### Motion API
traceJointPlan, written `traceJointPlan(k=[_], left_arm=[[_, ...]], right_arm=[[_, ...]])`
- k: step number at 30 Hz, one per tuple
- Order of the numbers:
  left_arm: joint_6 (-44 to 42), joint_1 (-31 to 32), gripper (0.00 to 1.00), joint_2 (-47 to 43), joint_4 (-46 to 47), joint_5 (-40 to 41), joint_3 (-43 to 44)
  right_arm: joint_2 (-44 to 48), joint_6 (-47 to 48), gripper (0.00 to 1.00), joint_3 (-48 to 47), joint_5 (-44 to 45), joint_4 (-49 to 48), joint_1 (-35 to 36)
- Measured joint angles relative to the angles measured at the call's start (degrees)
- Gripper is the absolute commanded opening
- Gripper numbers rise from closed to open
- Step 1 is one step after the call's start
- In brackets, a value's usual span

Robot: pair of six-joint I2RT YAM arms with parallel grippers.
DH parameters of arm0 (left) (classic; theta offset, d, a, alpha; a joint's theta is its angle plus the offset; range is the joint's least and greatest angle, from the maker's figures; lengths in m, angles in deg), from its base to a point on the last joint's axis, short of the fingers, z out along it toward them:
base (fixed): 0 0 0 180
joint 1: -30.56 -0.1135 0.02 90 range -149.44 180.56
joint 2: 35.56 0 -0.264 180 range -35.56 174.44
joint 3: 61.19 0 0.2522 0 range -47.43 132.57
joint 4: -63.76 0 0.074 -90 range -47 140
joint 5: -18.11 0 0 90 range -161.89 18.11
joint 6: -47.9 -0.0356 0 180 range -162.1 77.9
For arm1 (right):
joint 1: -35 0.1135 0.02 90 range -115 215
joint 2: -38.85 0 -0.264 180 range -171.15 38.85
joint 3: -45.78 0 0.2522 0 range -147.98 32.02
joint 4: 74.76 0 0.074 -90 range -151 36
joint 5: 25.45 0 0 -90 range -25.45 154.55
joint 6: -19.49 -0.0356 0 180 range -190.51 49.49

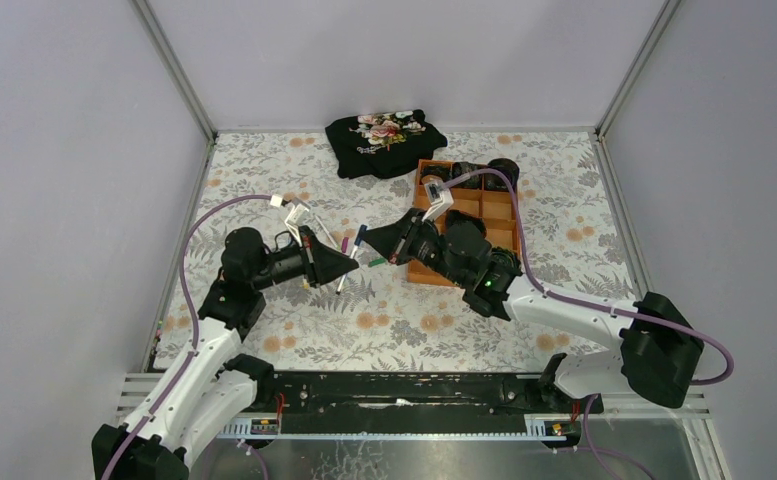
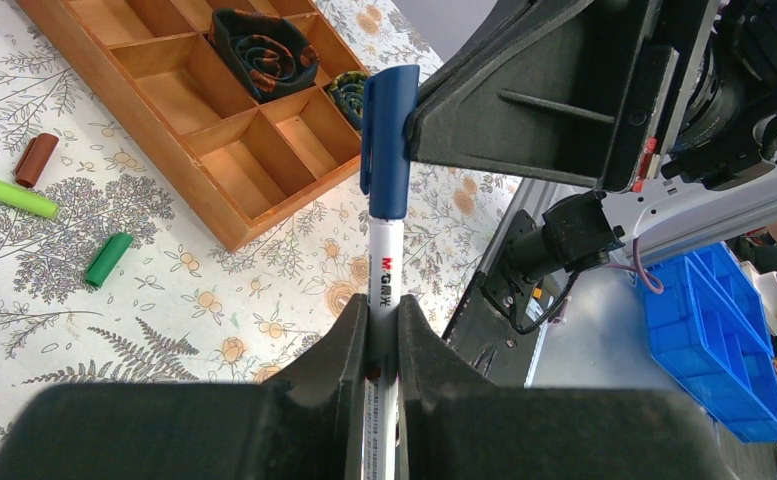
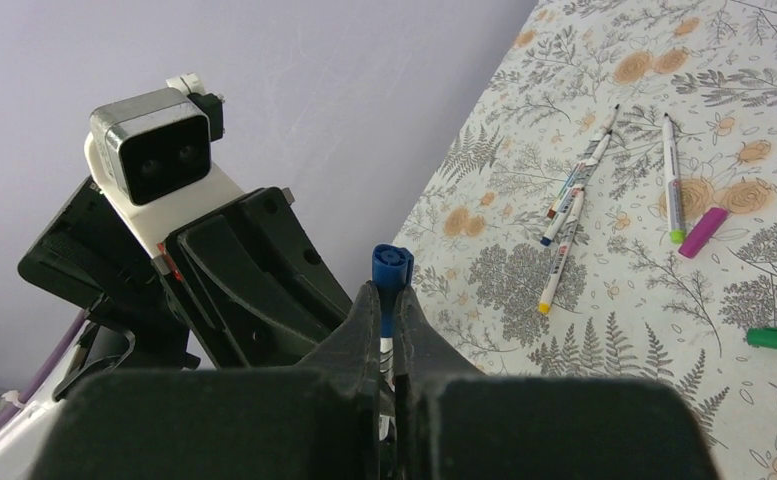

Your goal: Insert the pens into the pen caps

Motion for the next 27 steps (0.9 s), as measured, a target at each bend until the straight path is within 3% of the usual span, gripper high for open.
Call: traceJointPlan(k=[1,5,8,13,21,27], left_arm=[[0.0,0.0,0.00,-0.1,0.0,0.0,0.0],[0.0,0.0,0.00,-0.4,-0.2,0.3,-0.1],[-0.1,0.0,0.00,-0.6,0.3,1.1,-0.1],[-0.2,-0.1,0.00,-0.7,0.3,1.7,-0.1],[-0.3,-0.1,0.00,-0.7,0.3,1.7,-0.1],[-0.3,-0.1,0.00,-0.7,0.4,1.7,-0.1]], right_arm=[[-0.1,0.0,0.06,0.0,0.0,-0.3,0.1],[-0.2,0.5,0.56,0.0,-0.1,-0.3,0.2],[0.1,1.3,0.71,0.0,-0.3,2.4,1.5],[0.8,4.2,0.74,-2.2,-0.8,9.4,0.7],[0.4,6.0,0.69,-9.2,-3.5,13.8,-5.6],[-3.5,7.0,0.64,-15.3,-7.4,14.9,-6.1]])
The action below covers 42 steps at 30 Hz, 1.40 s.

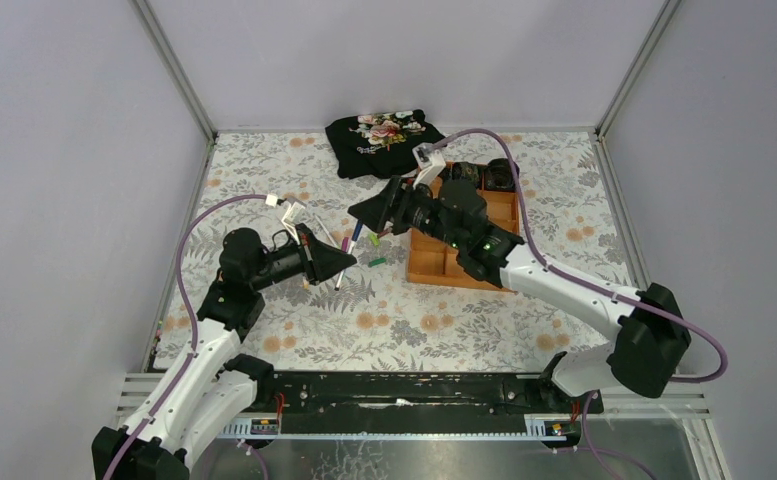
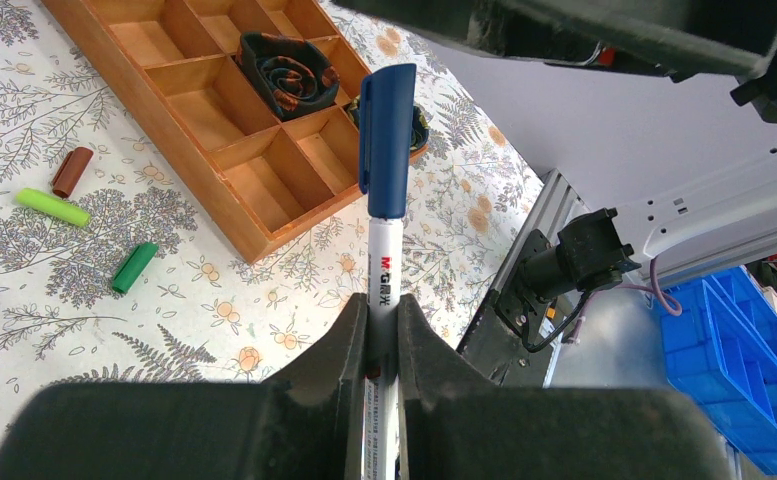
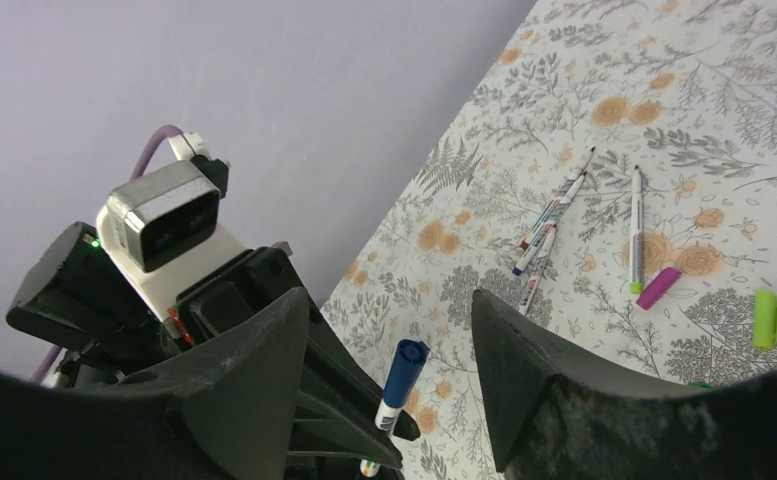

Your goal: Insert the pens into the pen caps

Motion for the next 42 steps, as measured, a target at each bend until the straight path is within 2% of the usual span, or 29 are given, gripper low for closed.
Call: traceJointPlan(k=[4,8,9,12,13,40,41,42], left_arm=[[0.0,0.0,0.00,0.0,0.0,0.0,0.0],[0.0,0.0,0.00,0.0,0.0,0.0,0.0],[0.0,0.0,0.00,0.0,0.0,0.0,0.0],[0.0,0.0,0.00,0.1,-0.3,0.1,0.0],[-0.1,0.0,0.00,0.1,-0.4,0.2,0.0],[3.6,0.6,0.00,3.8,-0.1,-4.4,-0.1],[3.7,0.6,0.00,3.9,0.0,-4.9,-0.1],[3.7,0.6,0.00,4.0,0.0,-5.3,-0.1]], right_arm=[[-3.1,0.4,0.54,-1.9,-2.5,0.7,0.0],[-5.0,0.7,0.37,-2.1,-4.9,2.2,0.0],[-5.3,0.6,0.31,-2.1,-5.4,2.5,0.0],[-5.6,0.1,0.02,-2.0,-7.5,2.6,0.0],[-5.6,-0.5,0.00,-2.0,-8.0,2.1,0.0],[-1.3,-4.0,0.00,11.1,-5.7,-10.6,1.7],[-0.6,-3.9,0.07,11.4,-5.2,-10.0,1.8],[0.0,-3.7,0.19,11.5,-4.5,-9.2,2.1]])
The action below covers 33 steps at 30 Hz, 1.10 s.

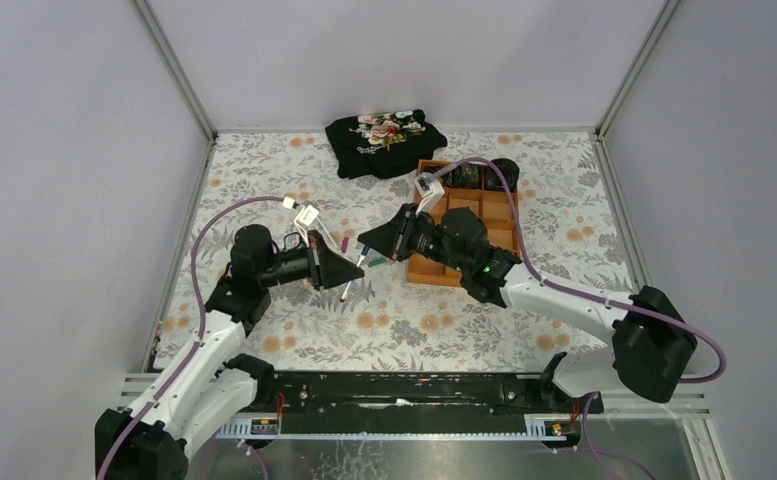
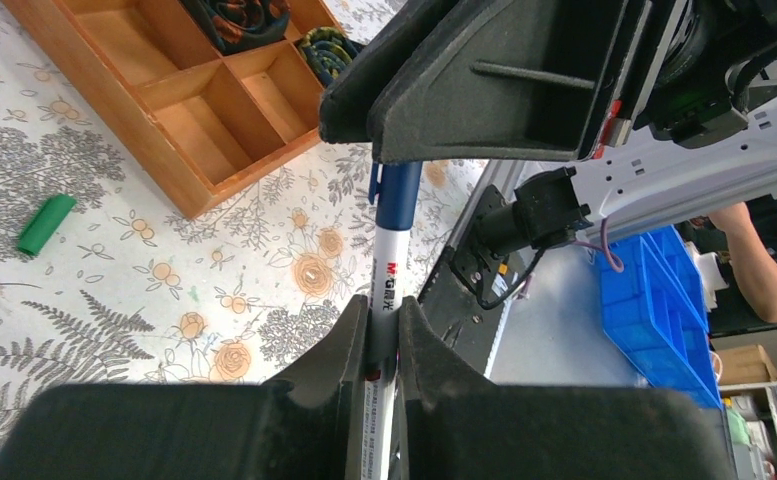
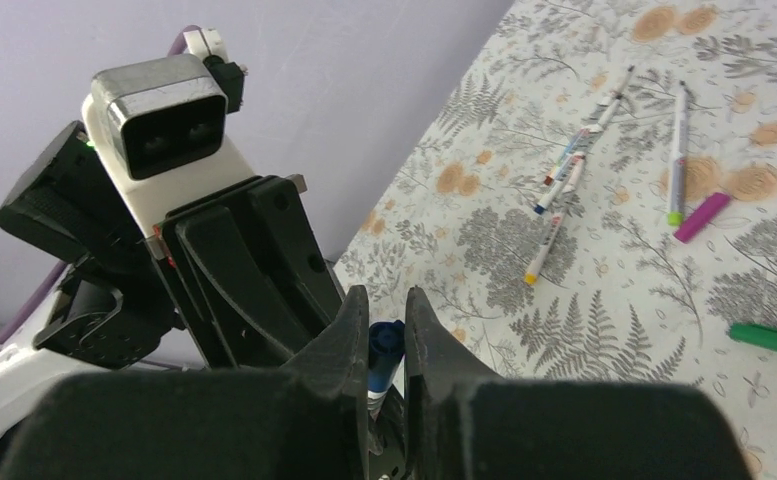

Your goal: Insert the pens into the pen caps

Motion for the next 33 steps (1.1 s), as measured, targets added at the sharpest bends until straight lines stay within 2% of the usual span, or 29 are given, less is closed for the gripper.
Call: traceJointPlan(k=[3,4,6,9,13,19,23,26,28,30,31,33], left_arm=[[-1.2,1.7,0.00,0.1,-0.8,0.6,0.0],[-1.5,3.1,0.00,0.0,-0.8,2.9,0.1],[-1.8,5.9,0.00,-0.2,-0.7,10.0,0.5],[-1.1,11.8,0.00,0.4,-1.0,20.1,0.2],[1.1,21.7,0.00,5.4,-3.7,31.0,-1.6],[2.1,34.1,0.00,20.2,-11.9,44.5,-0.9],[1.7,37.3,0.02,27.1,-14.5,49.0,2.5],[0.8,37.5,0.12,31.6,-14.8,52.0,5.9],[0.0,37.5,0.29,34.7,-14.8,53.8,8.0],[-0.5,37.5,0.51,36.9,-15.3,55.4,9.5],[-0.9,37.5,0.58,37.5,-15.6,56.2,9.9],[-1.1,37.6,0.64,37.7,-16.7,58.4,10.7]], right_arm=[[3.2,2.2,0.54,-0.6,4.4,6.6,1.5],[4.3,3.3,0.63,-0.9,5.5,9.8,2.0],[6.9,6.0,0.71,-1.6,7.2,18.9,4.4],[9.6,8.9,0.75,-3.1,11.0,28.9,6.3],[13.9,10.8,0.76,-3.9,18.9,37.0,3.5],[20.6,11.0,0.77,-0.6,24.3,40.4,1.3],[21.7,10.7,0.77,2.1,25.4,41.5,1.1],[21.8,10.1,0.77,4.1,25.5,42.0,1.1],[22.1,9.9,0.77,5.0,25.5,42.1,1.1],[22.6,9.8,0.77,5.7,25.5,42.1,1.1],[22.8,9.7,0.77,5.8,25.6,42.2,1.1],[23.1,9.7,0.77,5.8,25.8,42.1,1.1]])
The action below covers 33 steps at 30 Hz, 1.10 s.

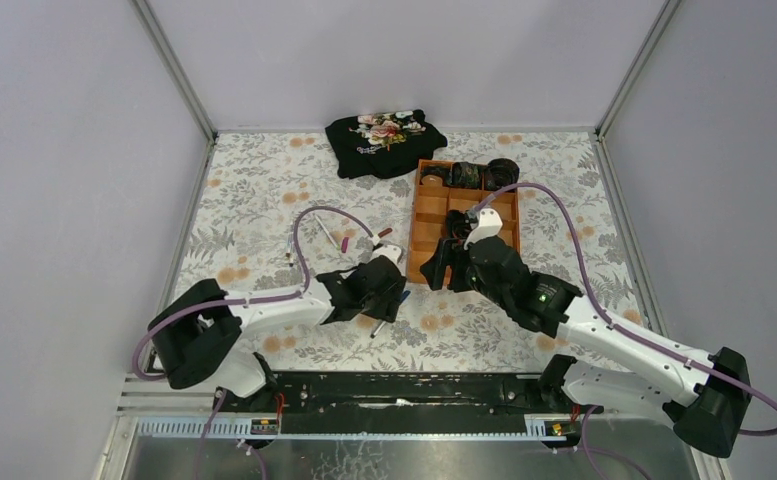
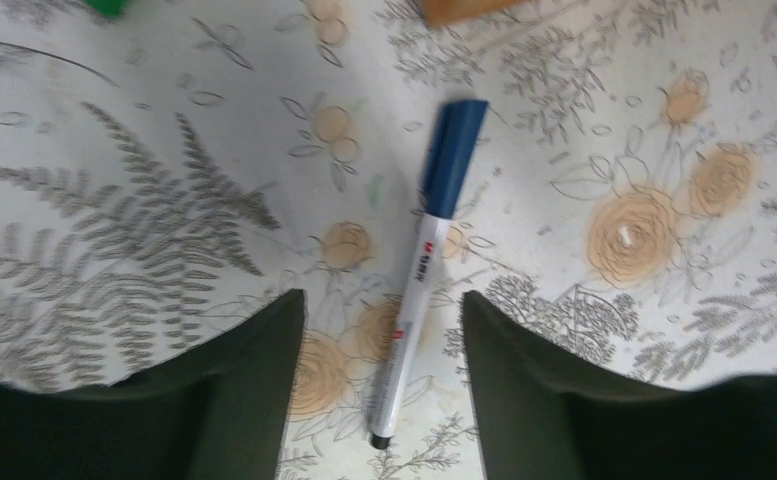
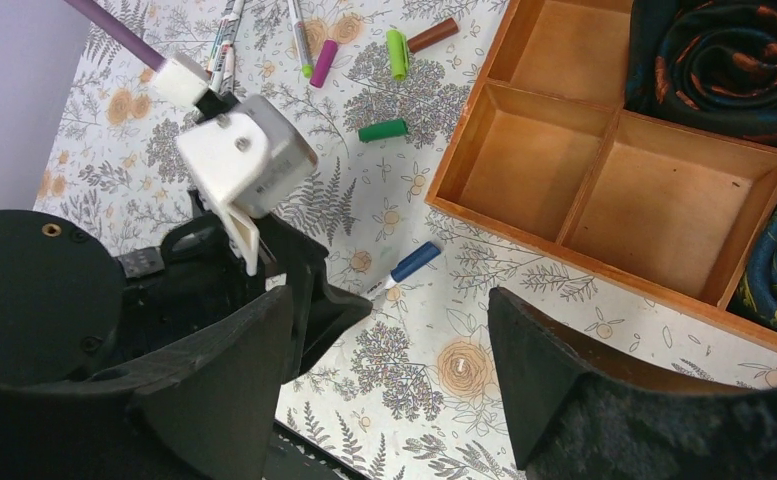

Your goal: Insert the pens into the pen caps

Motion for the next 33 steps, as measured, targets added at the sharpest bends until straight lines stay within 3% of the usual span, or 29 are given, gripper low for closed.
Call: traceJointPlan(k=[6,12,17,23,29,33], left_arm=[[1.0,-5.0,0.61,-3.6,-3.4,7.1,3.0],[4.3,-25.1,0.58,-10.1,-3.7,12.4,1.4],[5.3,-34.1,0.48,-10.1,-4.0,13.5,-1.2],[5.2,-39.1,0.36,-6.3,-3.8,11.4,-1.3],[5.0,-40.1,0.33,-2.5,-3.5,7.9,-1.4],[4.7,-40.1,0.22,-0.3,-3.5,5.9,-1.2]], right_arm=[[0.3,0.0,0.78,0.1,0.1,-0.1,0.0],[-0.3,0.0,0.78,0.3,-0.1,-0.2,-0.1],[-1.3,0.0,0.78,0.3,-0.4,-0.6,-0.2],[-2.2,0.0,0.78,0.3,-0.6,-0.6,-0.2],[-2.5,-0.1,0.78,0.3,-0.6,-0.6,-0.2],[-2.5,-0.5,0.78,0.3,-0.6,-0.6,-0.2]])
